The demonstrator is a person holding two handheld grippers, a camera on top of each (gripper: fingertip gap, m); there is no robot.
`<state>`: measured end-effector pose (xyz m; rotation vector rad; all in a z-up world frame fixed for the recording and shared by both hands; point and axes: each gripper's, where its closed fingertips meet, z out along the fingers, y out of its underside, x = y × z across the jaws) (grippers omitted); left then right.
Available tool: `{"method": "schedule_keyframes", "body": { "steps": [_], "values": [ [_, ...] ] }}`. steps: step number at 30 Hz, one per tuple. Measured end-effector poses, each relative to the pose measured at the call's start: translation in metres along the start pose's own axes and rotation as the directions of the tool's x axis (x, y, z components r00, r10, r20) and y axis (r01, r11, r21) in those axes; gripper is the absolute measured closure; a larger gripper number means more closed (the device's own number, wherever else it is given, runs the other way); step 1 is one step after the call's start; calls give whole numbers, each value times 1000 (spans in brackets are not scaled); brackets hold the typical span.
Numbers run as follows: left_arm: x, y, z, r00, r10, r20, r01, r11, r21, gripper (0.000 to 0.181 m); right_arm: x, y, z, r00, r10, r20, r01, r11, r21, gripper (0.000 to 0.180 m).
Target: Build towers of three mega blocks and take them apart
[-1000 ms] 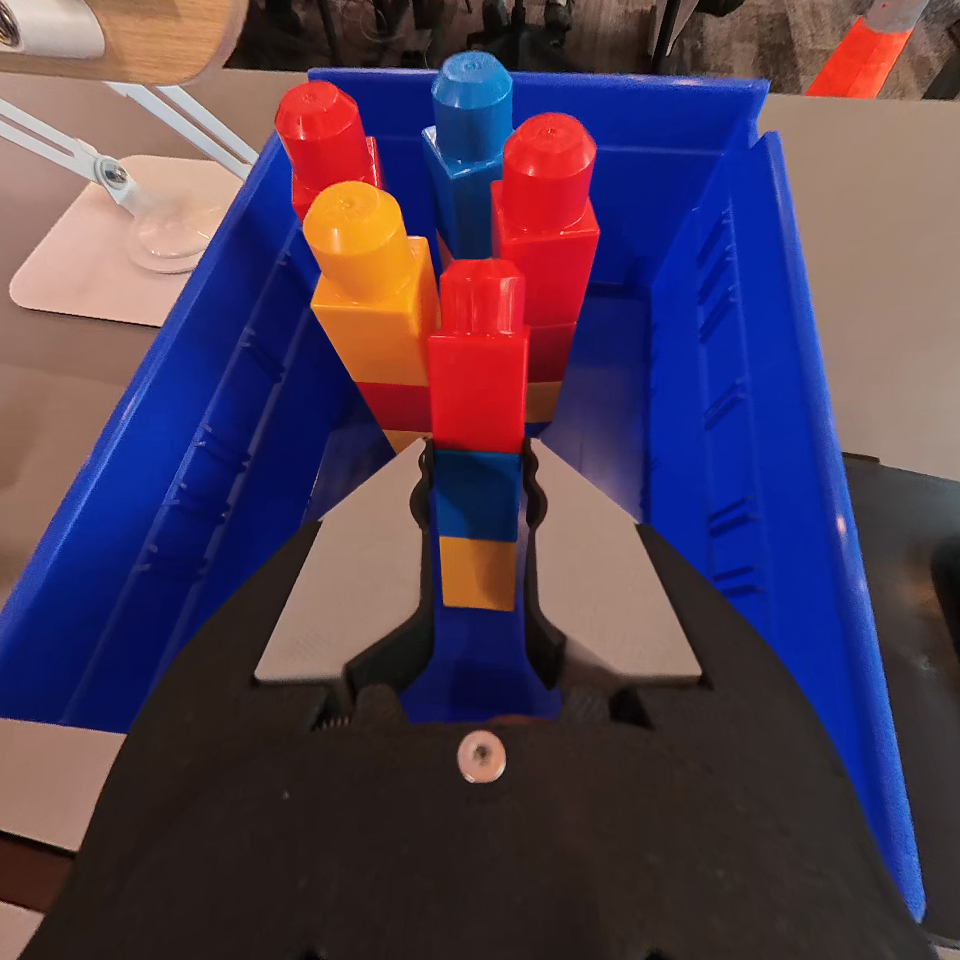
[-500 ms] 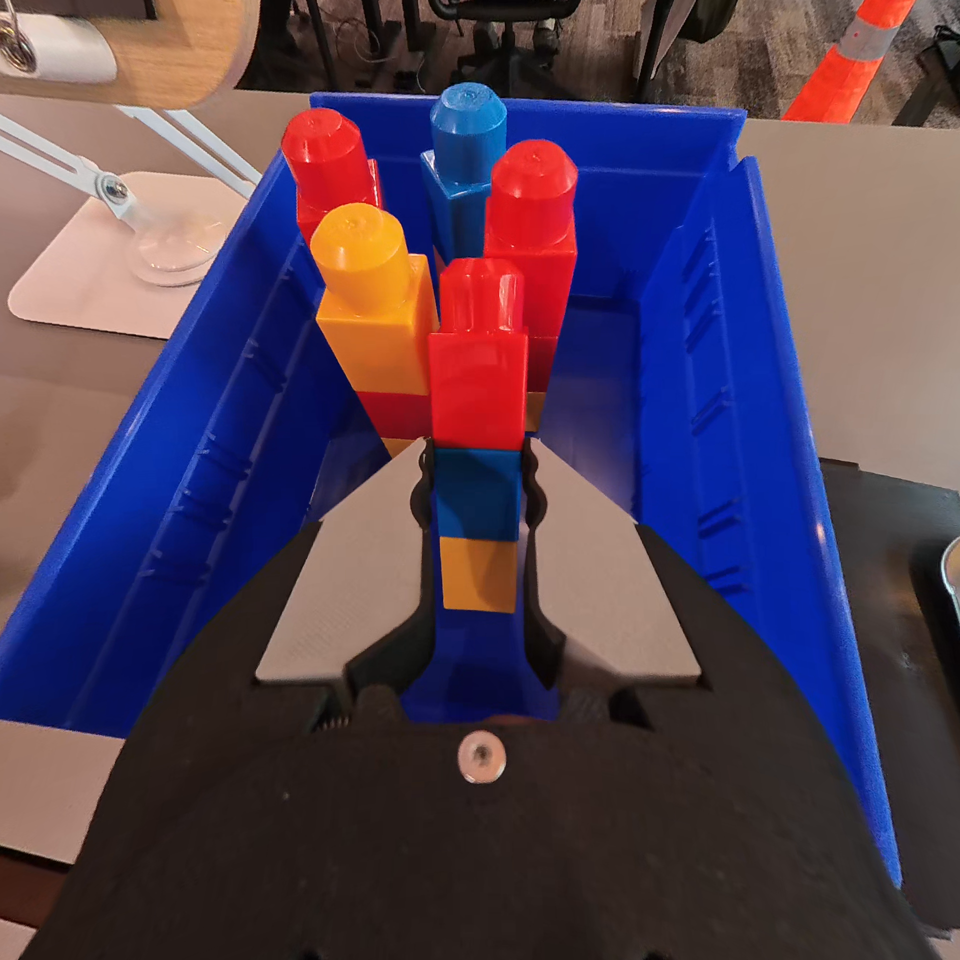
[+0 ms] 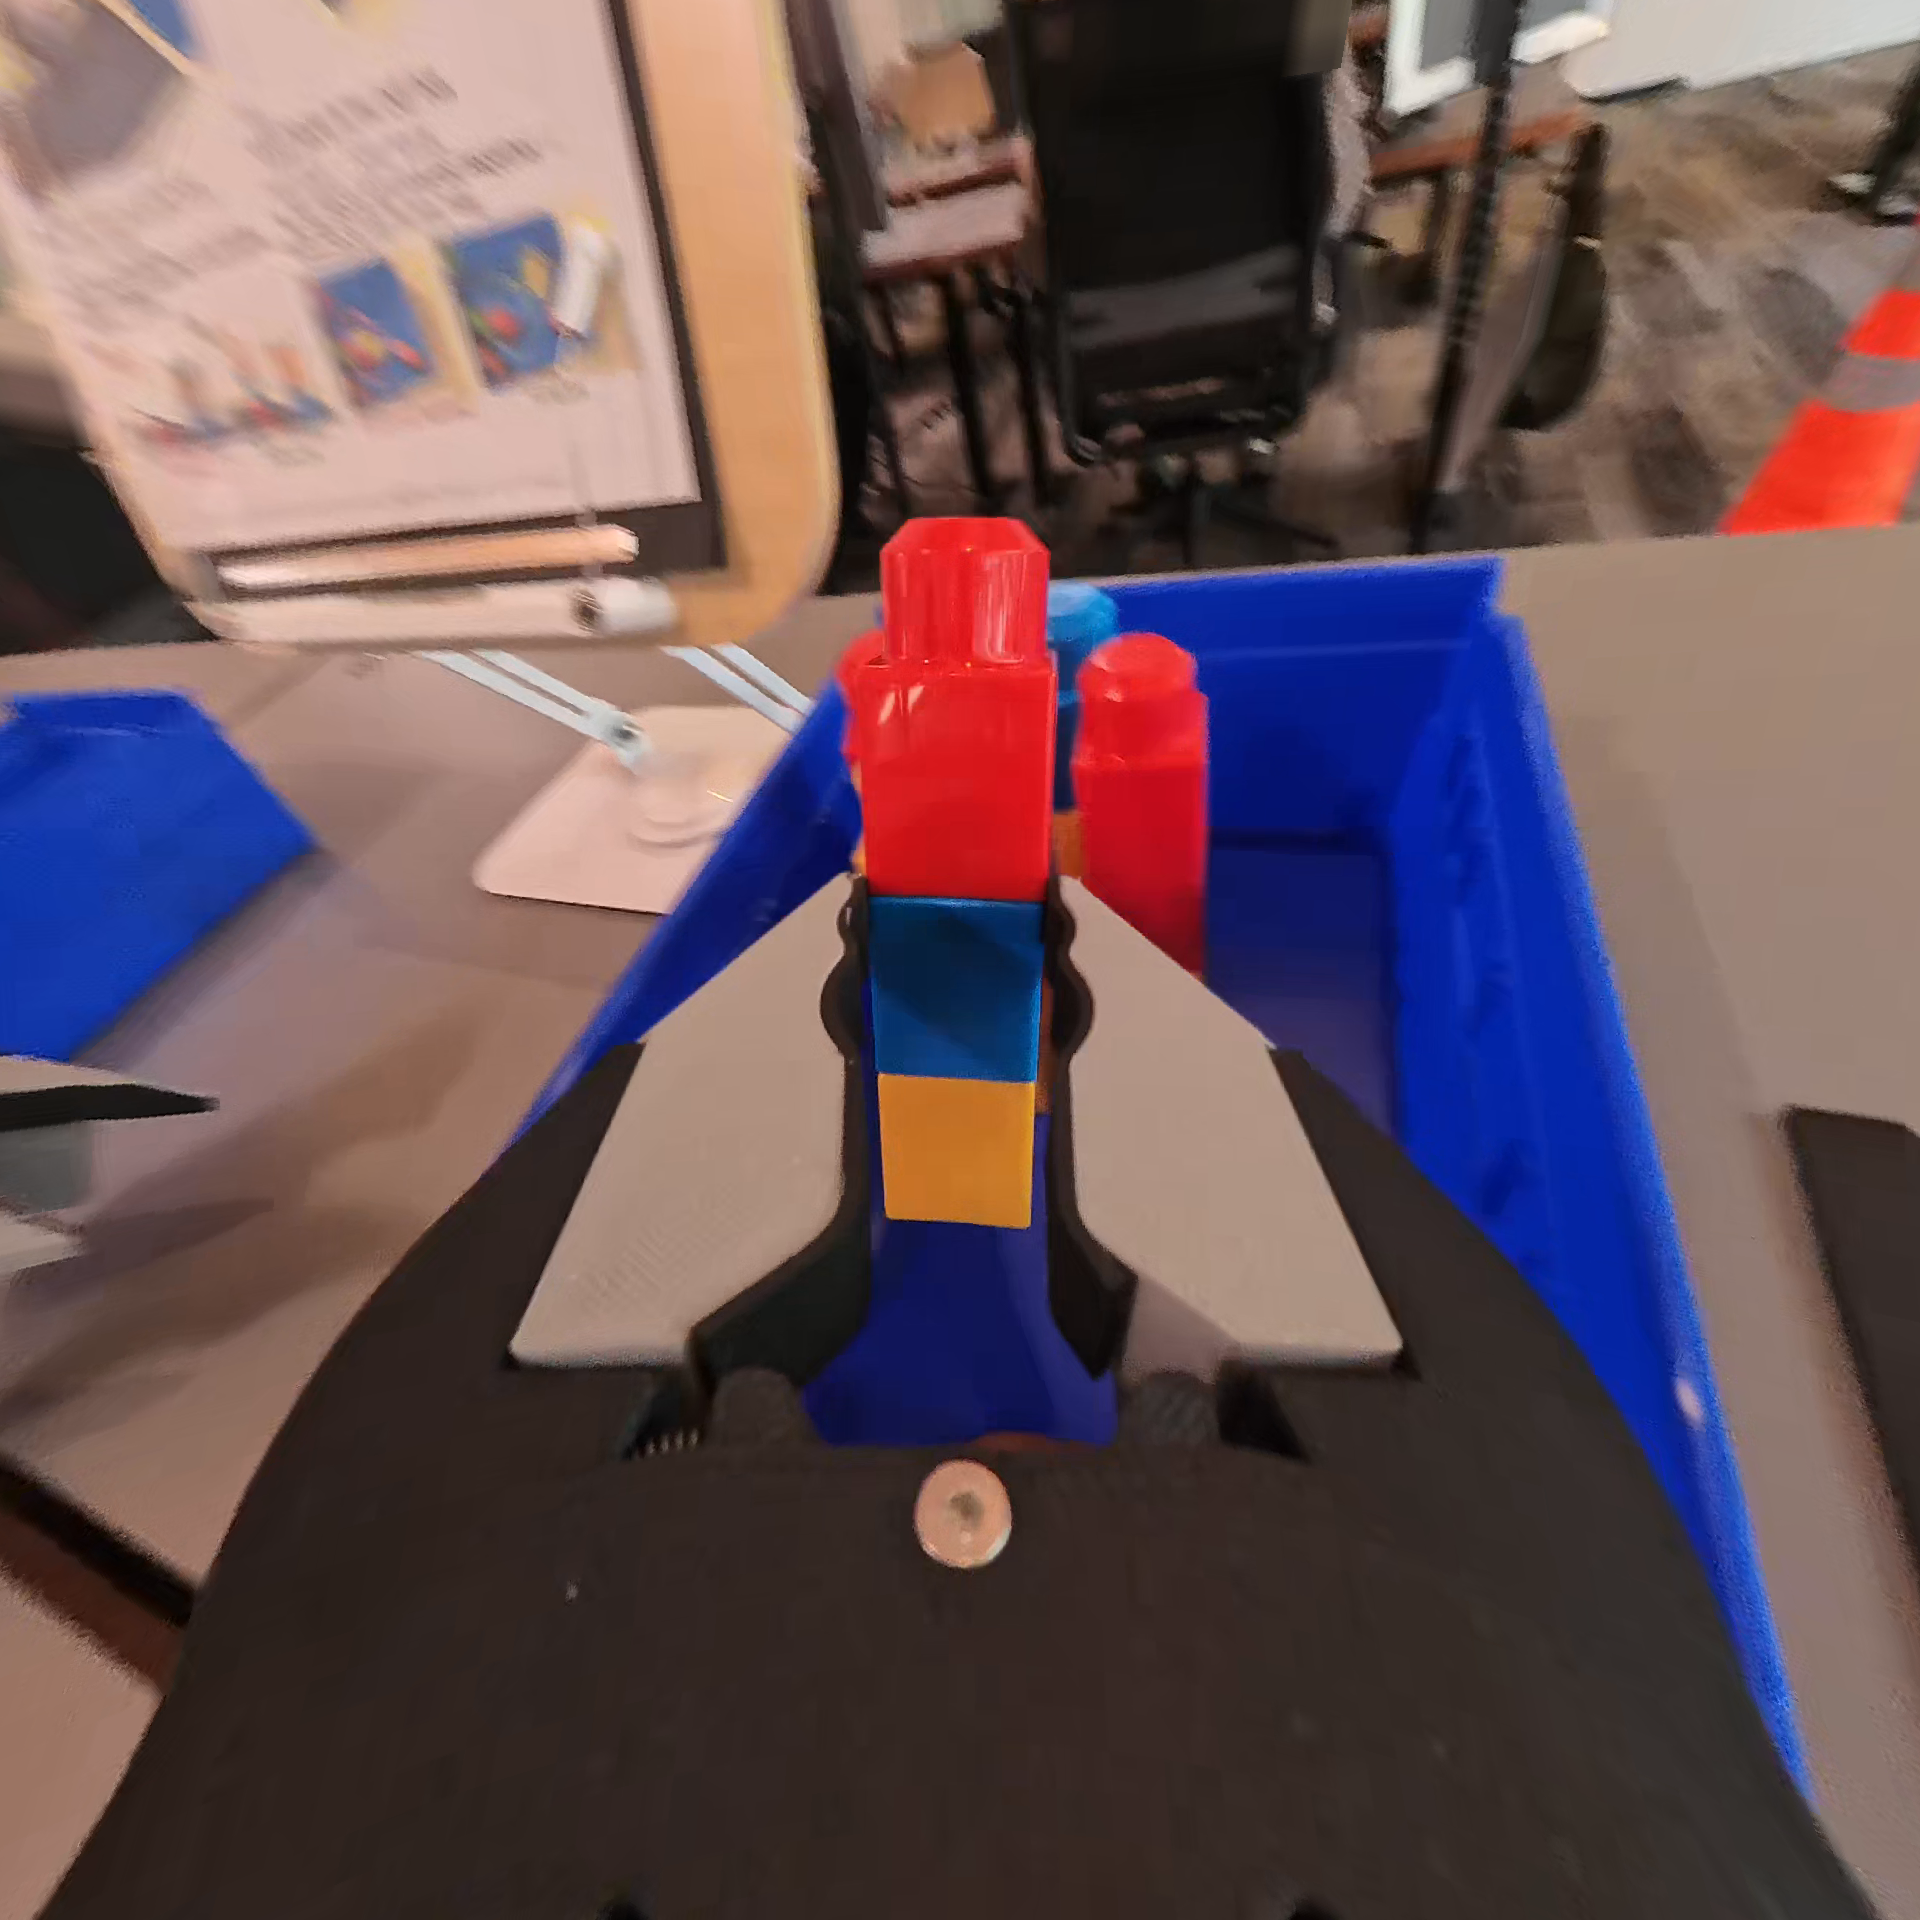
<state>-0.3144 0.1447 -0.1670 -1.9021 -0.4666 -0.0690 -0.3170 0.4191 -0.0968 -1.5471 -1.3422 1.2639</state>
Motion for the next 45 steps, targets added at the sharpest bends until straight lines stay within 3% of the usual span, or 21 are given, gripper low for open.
{"method": "schedule_keyframes", "body": {
  "steps": [5, 8, 16, 20, 26, 34, 41, 45],
  "values": [
    [0, 1, 0, 1000, -1, 0, 1, 1000, -2, 123, -37, -4, 1, 958, 63, 281, -72, 997, 21, 149],
    [-1, 1, 0, 1000, -2, 0, 2, 1000, -3, 123, -43, -1, 3, 954, 26, 299, -32, 999, 15, 149],
    [-2, 0, 0, 1000, -9, 0, 9, 1000, 2, 124, -66, 35, 8, 897, -186, 401, 250, 962, -114, 148],
    [-1, 0, 0, 1000, -5, -3, 5, 1000, 0, 124, -74, 45, 7, 852, -179, 492, 272, 954, -124, 148],
    [-1, 1, 0, 1000, -6, -2, 6, 1000, -2, 124, -74, 52, 5, 833, -89, 546, 218, 960, -176, 148],
    [-1, 3, 1, 1000, -2, -2, 2, 1000, -12, 124, -73, 75, 5, 826, -135, 547, 320, 911, -259, 143],
    [-1, 3, 2, 1000, -1, -1, 1, 1000, -13, 124, -74, 57, 4, 832, -129, 540, 270, 944, -191, 137],
    [-1, 4, 1, 1000, -1, -3, 1, 1000, -13, 124, -78, 48, 1, 826, -143, 545, 261, 954, -146, 142]
  ]
}}
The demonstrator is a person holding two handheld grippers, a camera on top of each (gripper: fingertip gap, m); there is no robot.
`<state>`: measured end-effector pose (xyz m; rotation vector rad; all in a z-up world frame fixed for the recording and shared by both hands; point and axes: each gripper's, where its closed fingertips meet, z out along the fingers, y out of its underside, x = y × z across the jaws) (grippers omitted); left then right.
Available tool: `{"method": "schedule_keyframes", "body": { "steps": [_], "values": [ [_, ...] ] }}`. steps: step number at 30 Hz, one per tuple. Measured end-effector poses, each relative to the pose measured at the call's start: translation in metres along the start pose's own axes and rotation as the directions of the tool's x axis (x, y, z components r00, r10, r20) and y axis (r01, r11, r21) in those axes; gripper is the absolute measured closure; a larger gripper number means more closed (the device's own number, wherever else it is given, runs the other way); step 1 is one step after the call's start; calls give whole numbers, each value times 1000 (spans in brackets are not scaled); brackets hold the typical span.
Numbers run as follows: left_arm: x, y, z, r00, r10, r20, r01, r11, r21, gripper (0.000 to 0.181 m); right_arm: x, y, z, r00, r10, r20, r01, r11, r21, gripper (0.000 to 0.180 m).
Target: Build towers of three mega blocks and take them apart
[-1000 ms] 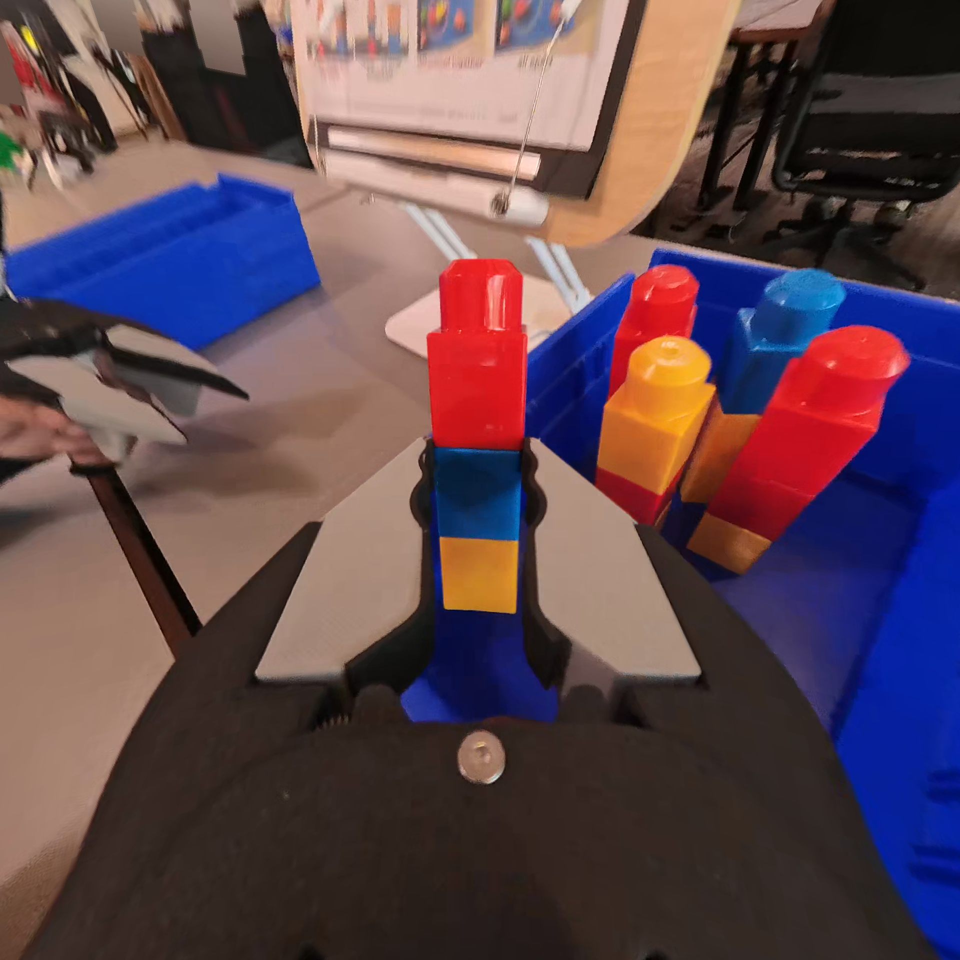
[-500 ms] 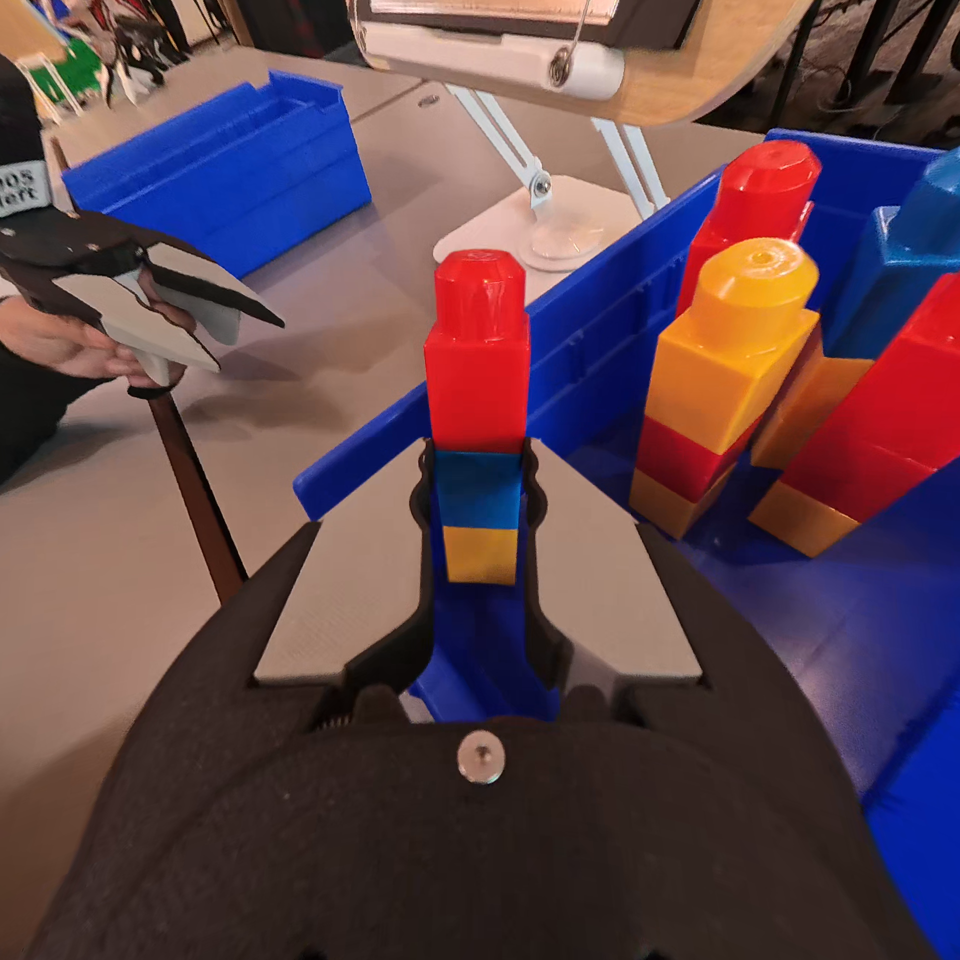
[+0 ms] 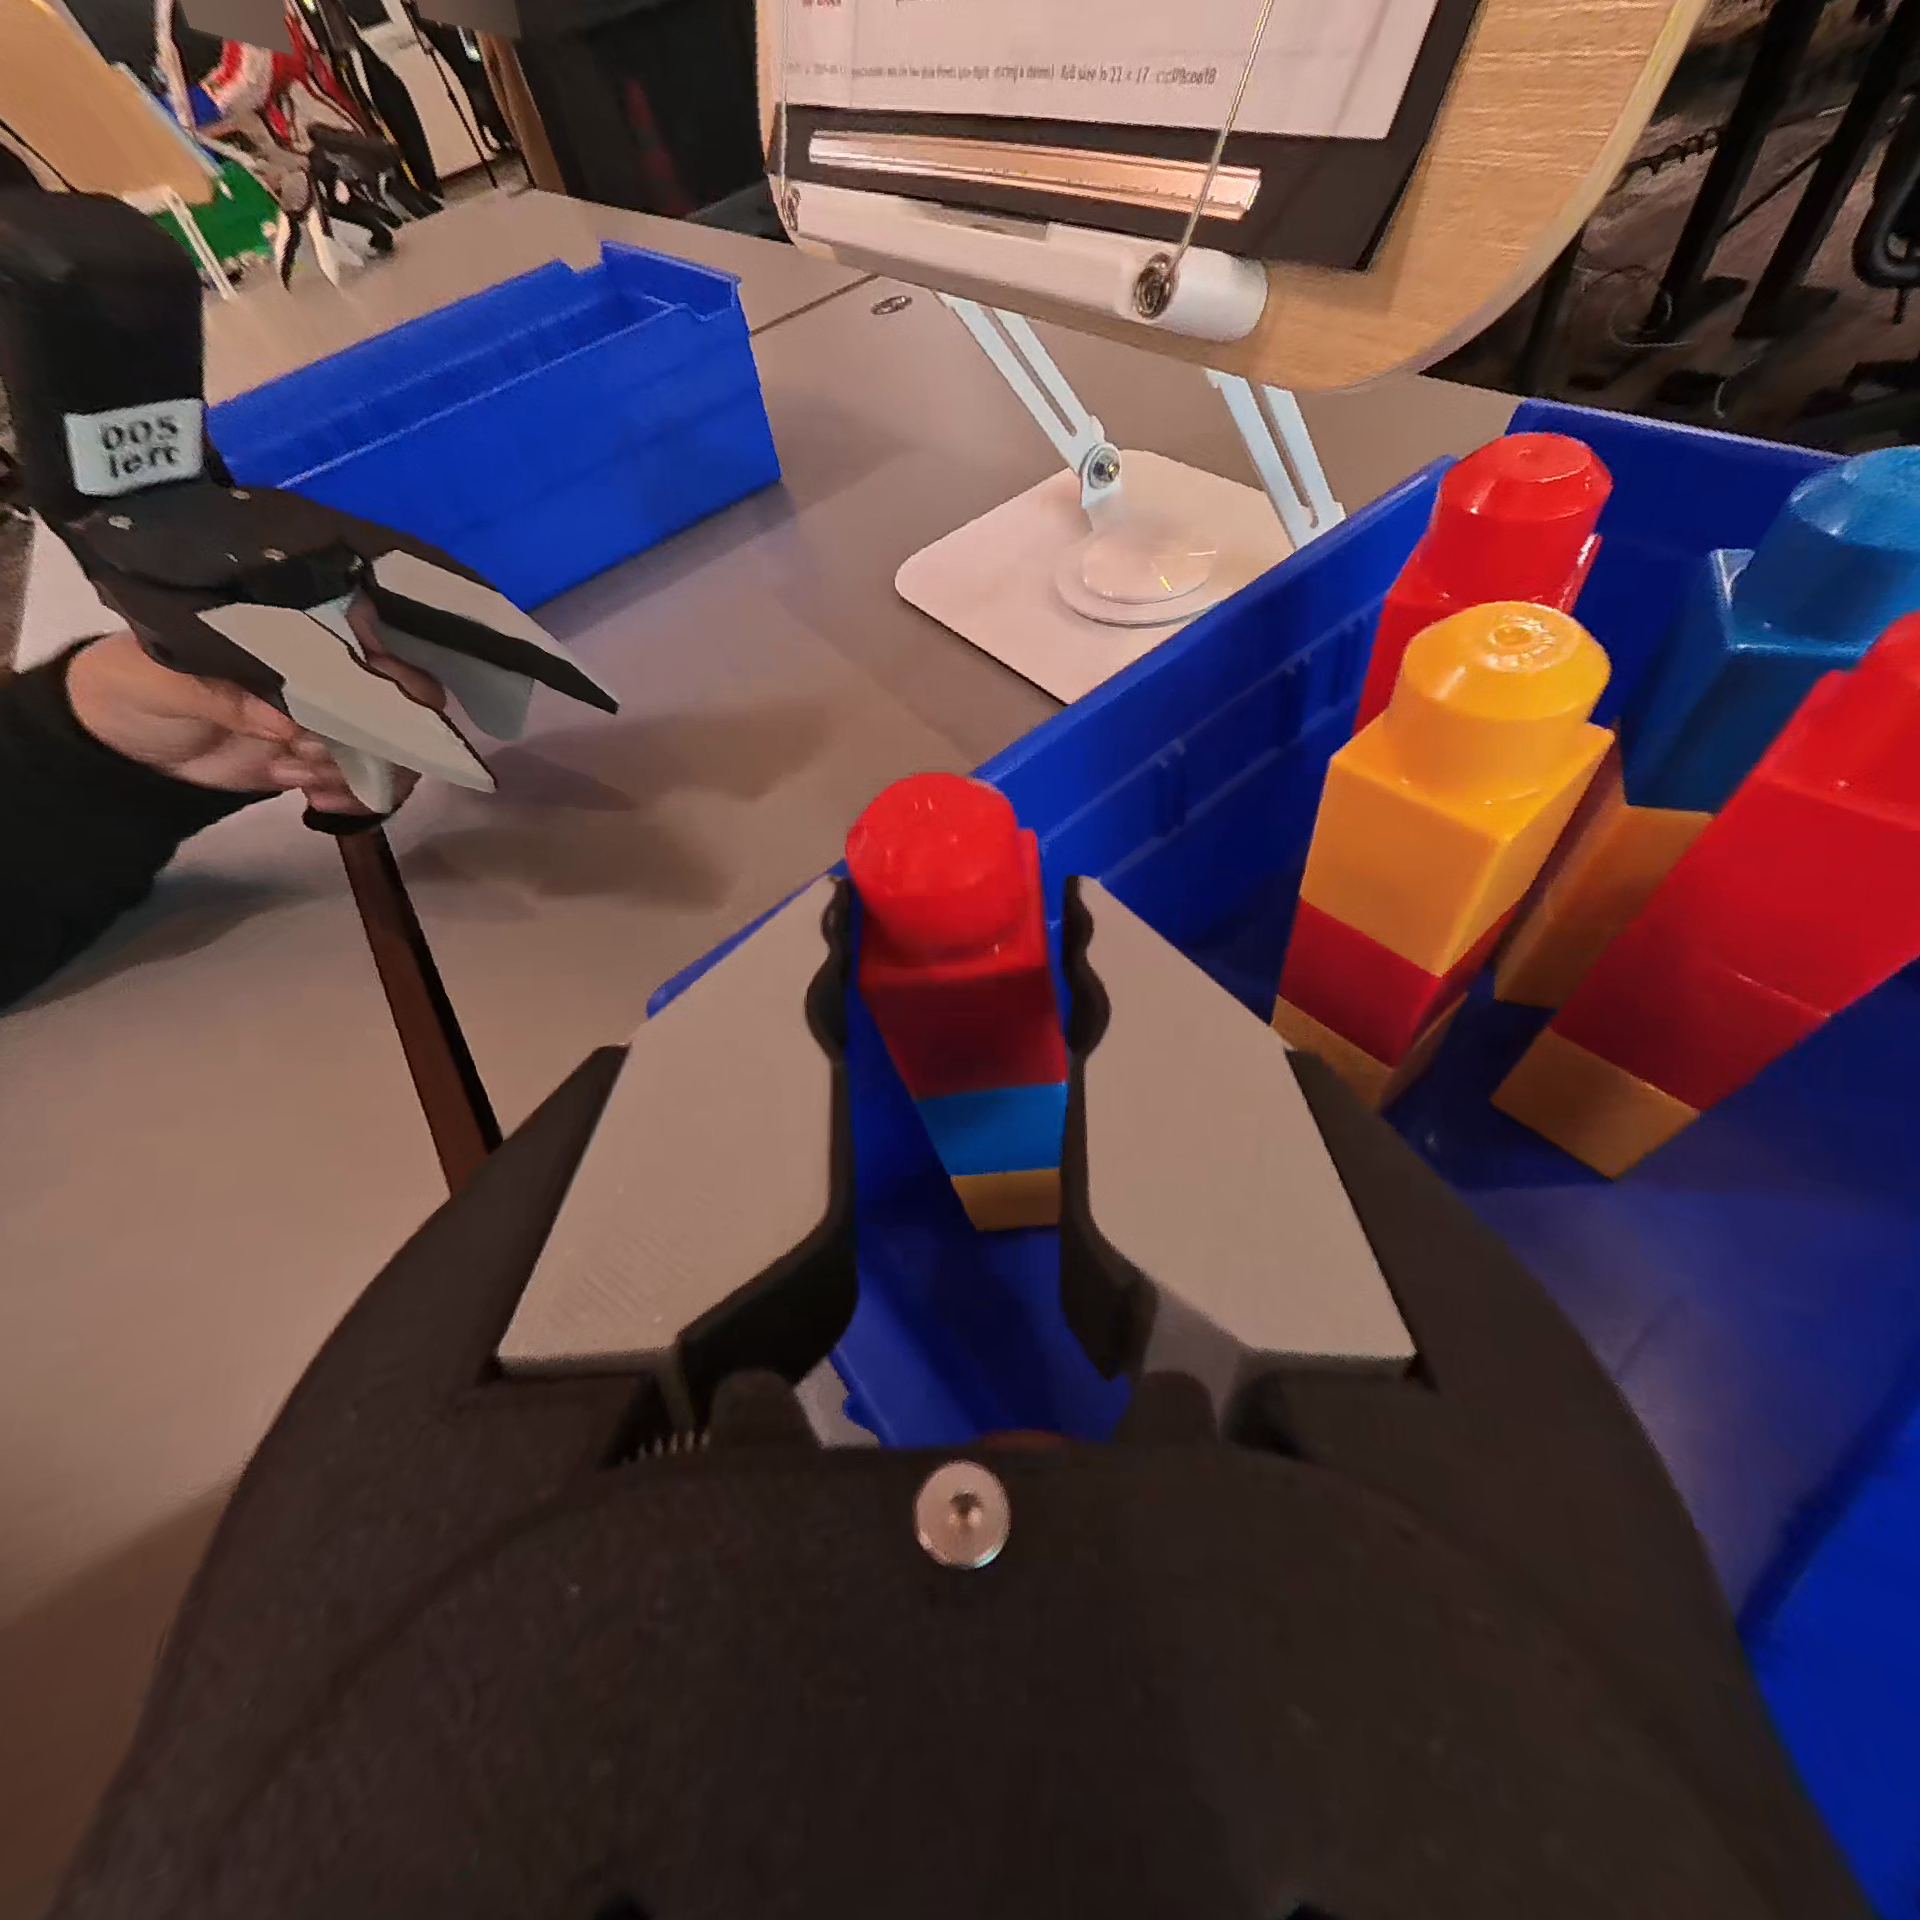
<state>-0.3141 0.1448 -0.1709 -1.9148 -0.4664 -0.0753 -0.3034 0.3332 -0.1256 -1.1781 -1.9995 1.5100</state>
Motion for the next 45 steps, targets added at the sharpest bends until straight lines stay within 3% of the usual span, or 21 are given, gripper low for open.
{"method": "schedule_keyframes", "body": {
  "steps": [5, 12, 17, 25, 42, 45],
  "values": [
    [0, 0, 0, 1000, 0, 0, 0, 1000, 0, 124, 0, 2, 1, 999, -40, -23, 39, 999, -27, 145],
    [0, 0, 0, 1000, 0, -1, 0, 1000, -2, 124, 25, -6, -12, 978, -62, -198, 63, 998, 2, 145],
    [0, 1, 0, 1000, 0, -1, 0, 1000, -3, 124, 60, -14, -33, 917, -5, -399, 36, 997, 69, 145],
    [1, 2, 2, 1000, 2, -1, -2, 1000, -10, 124, 92, -9, -41, 841, 66, -537, -21, 996, 91, 145],
    [1, 7, 5, 1000, 8, 2, -8, 1000, -30, 124, 114, -14, -42, 778, 181, -602, -100, 981, 165, 145],
    [0, 7, 5, 1000, 8, 2, -8, 1000, -30, 124, 114, -17, -46, 782, 216, -585, -108, 971, 214, 137]
  ]
}}
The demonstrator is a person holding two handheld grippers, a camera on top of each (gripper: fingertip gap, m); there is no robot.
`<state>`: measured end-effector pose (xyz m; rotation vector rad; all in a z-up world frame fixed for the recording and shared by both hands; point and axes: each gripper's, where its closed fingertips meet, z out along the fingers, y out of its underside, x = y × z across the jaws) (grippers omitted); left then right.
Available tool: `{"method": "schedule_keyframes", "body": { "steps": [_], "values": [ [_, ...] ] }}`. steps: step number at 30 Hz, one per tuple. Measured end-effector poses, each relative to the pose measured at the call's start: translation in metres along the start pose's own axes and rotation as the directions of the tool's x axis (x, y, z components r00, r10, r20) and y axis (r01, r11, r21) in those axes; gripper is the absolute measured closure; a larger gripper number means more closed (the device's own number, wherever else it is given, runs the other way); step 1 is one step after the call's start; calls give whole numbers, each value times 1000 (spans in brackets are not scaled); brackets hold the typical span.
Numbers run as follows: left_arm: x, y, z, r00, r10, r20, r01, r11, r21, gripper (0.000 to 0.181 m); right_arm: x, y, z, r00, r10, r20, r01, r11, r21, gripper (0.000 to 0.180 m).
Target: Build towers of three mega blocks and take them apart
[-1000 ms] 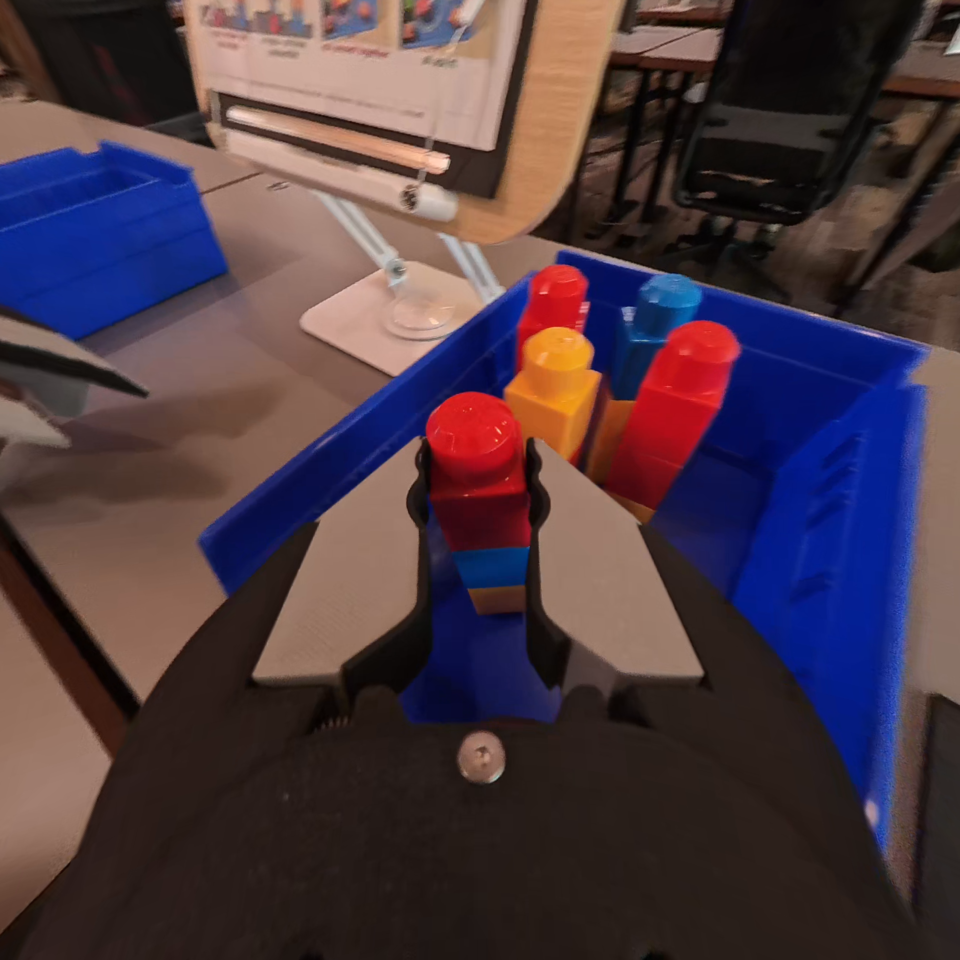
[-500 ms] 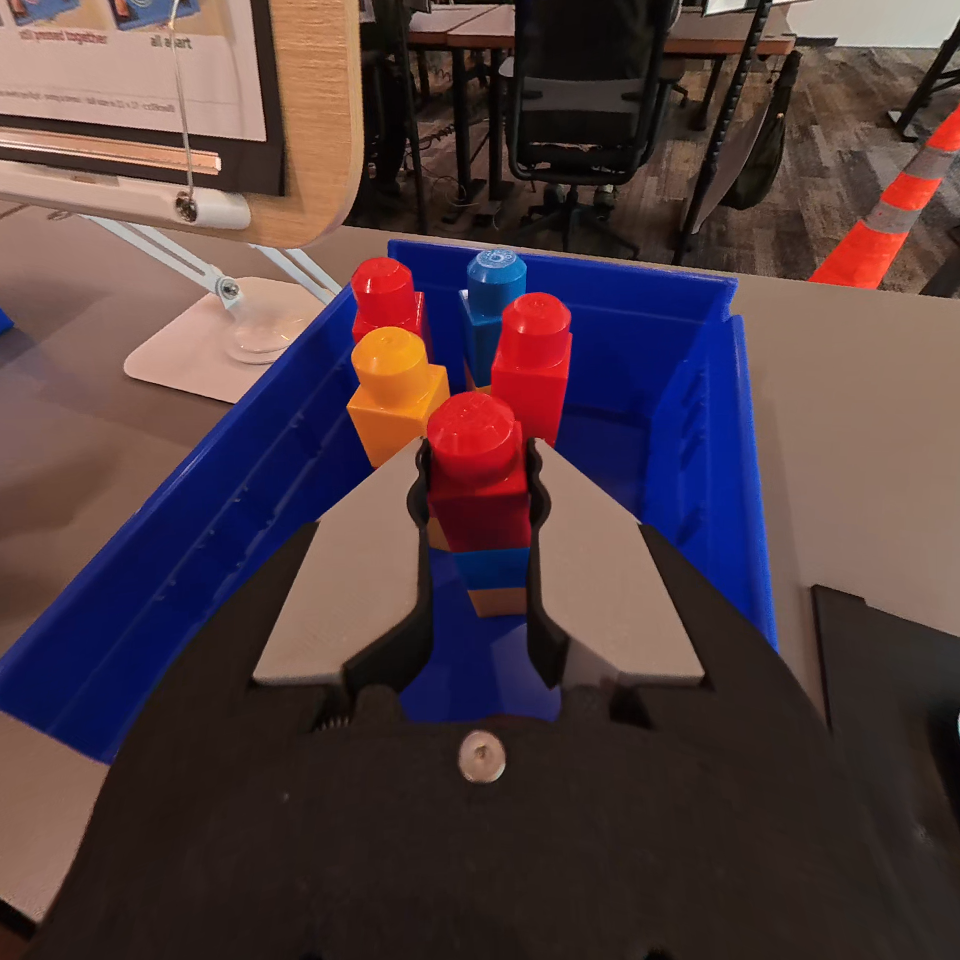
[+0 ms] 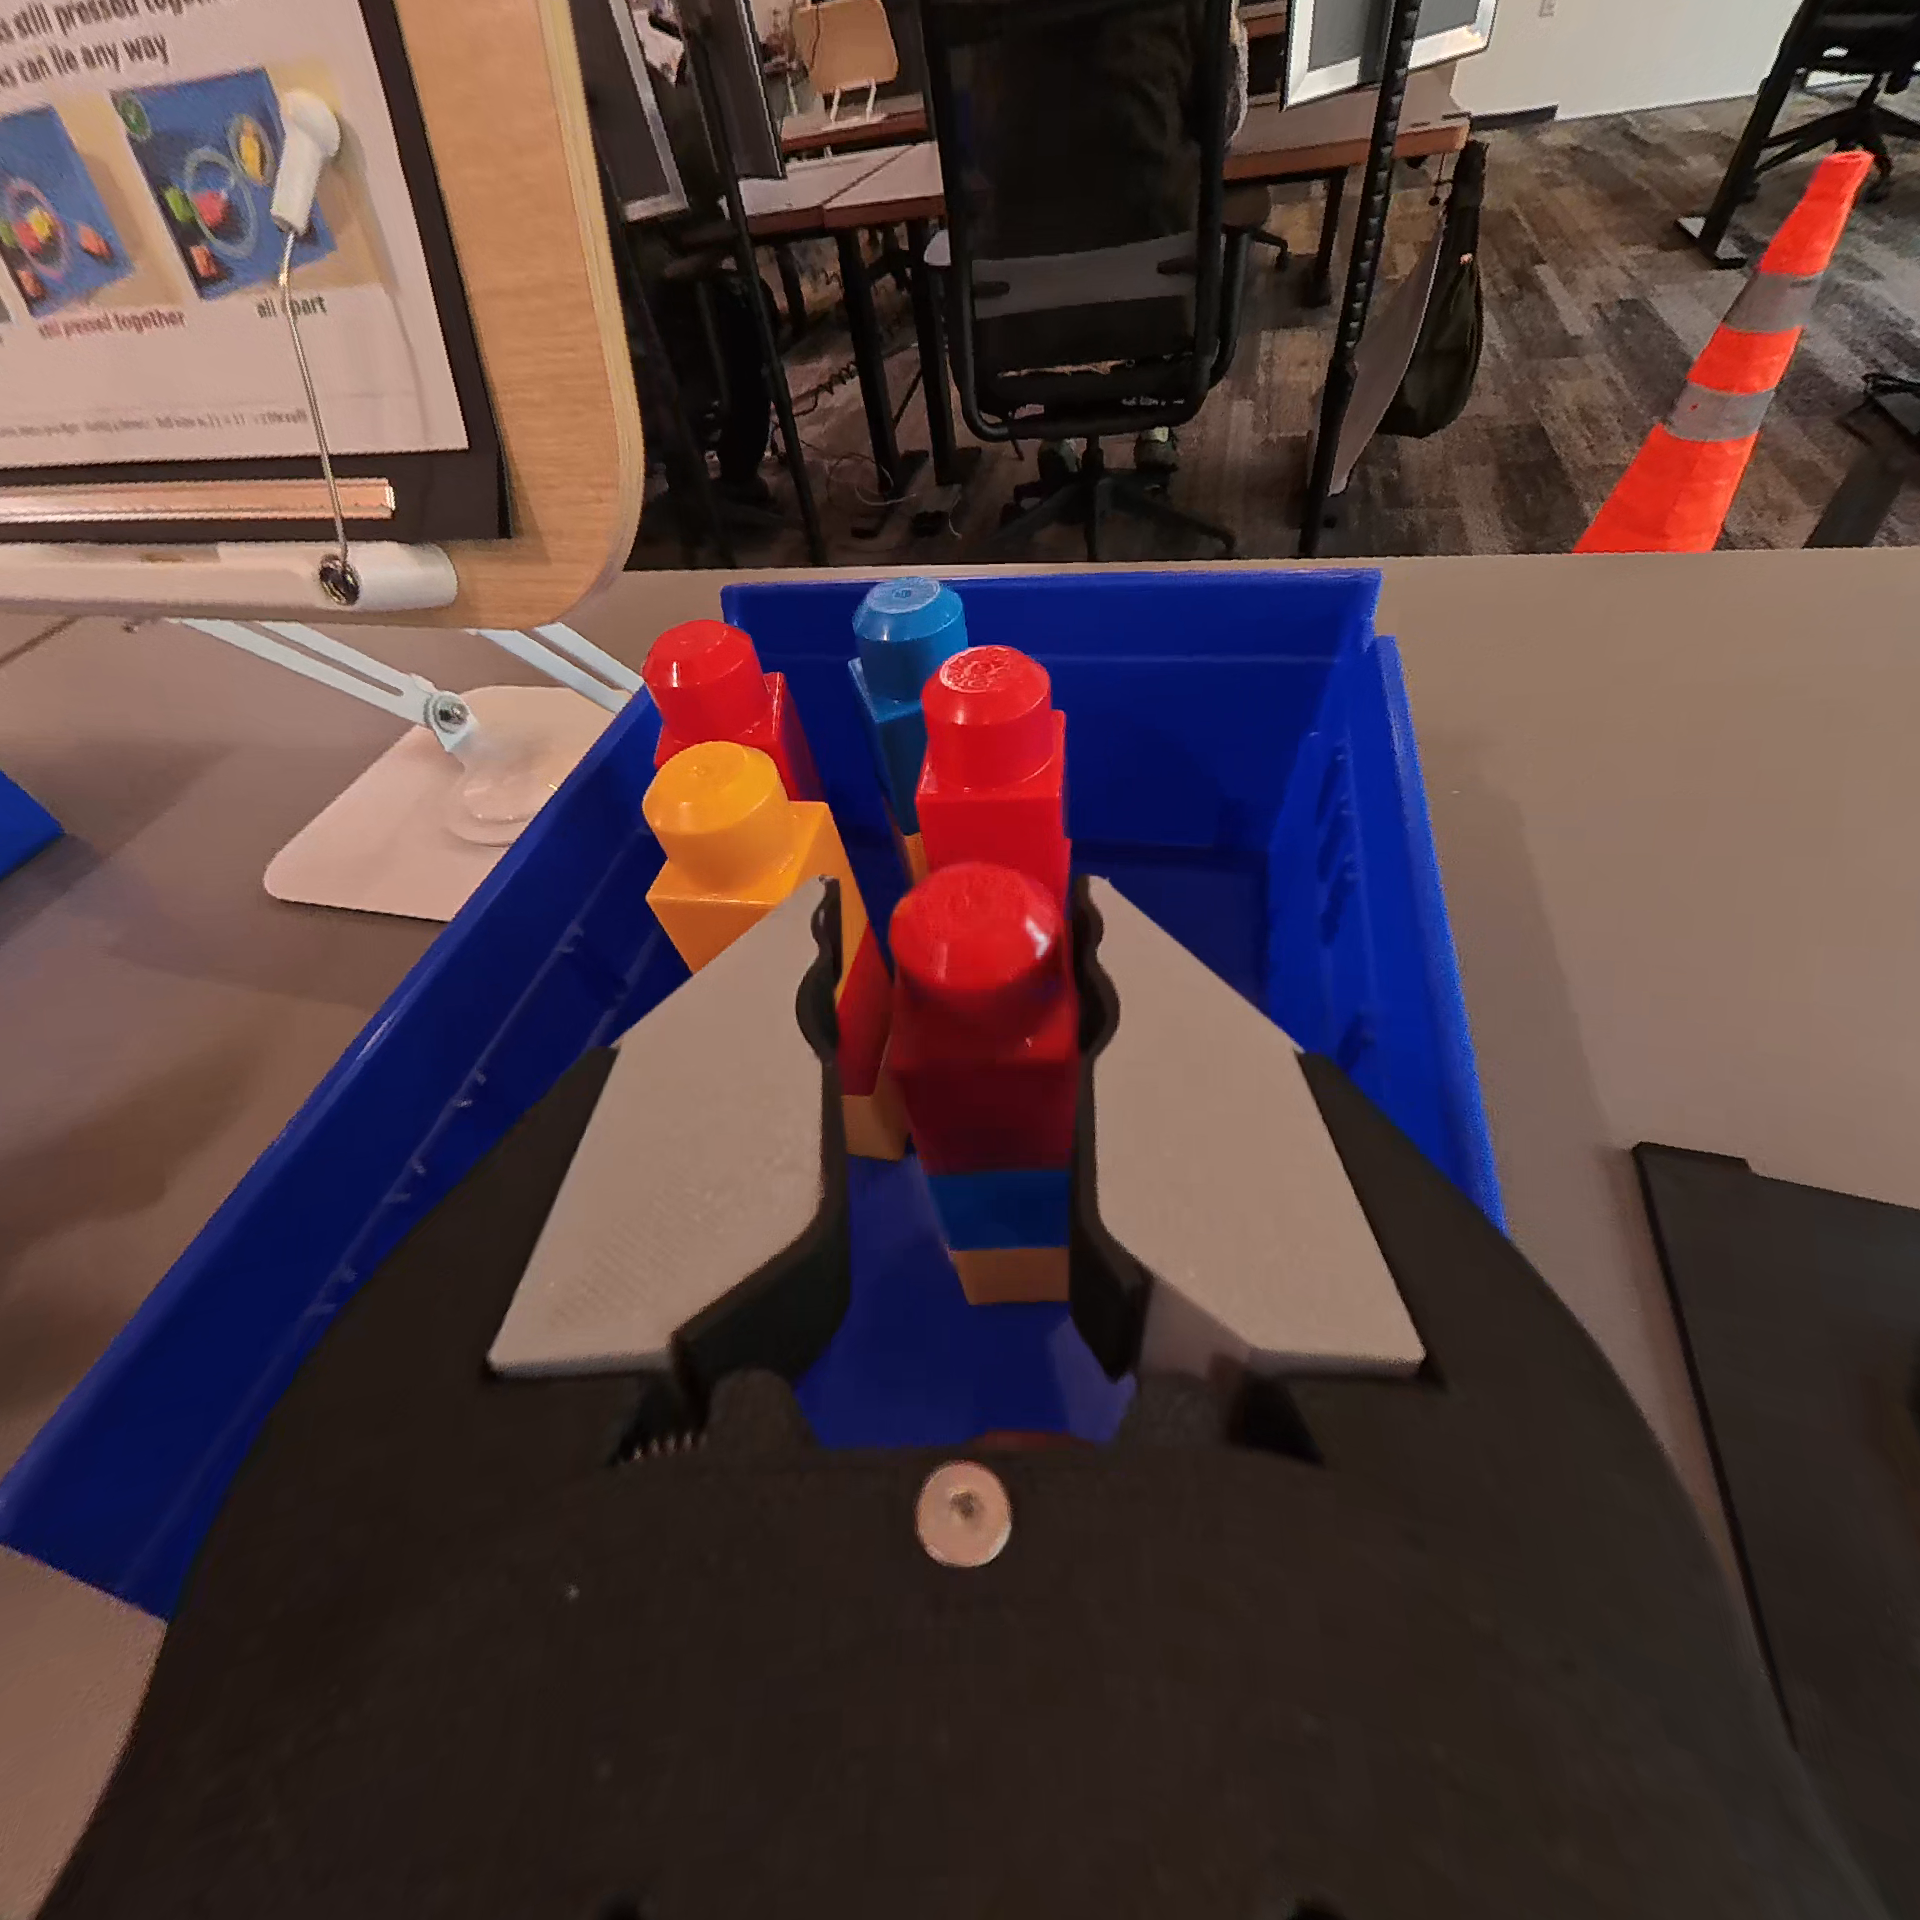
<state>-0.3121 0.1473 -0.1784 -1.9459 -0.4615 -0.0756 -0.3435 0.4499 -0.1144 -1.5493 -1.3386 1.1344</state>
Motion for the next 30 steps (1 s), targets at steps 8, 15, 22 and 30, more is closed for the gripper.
{"method": "schedule_keyframes", "body": {
  "steps": [8, 15, 22, 30],
  "values": [
    [0, 0, 0, 1000, 1, 1, -1, 1000, -1, 125, 3, -6, -6, 999, 35, 7, -35, 998, 46, 126],
    [0, 0, 0, 1000, -1, -2, 1, 1000, 1, 125, 1, -6, -10, 1000, -2, -13, 2, 999, 42, 124],
    [0, 0, -1, 1000, -3, -3, 3, 1000, 3, 125, -2, 11, -9, 1000, -19, -4, 19, 998, -68, 130],
    [0, 1, 0, 1000, -2, -3, 2, 1000, -1, 125, 0, 21, -5, 989, -133, -69, 122, 981, -148, 145]
  ]
}}
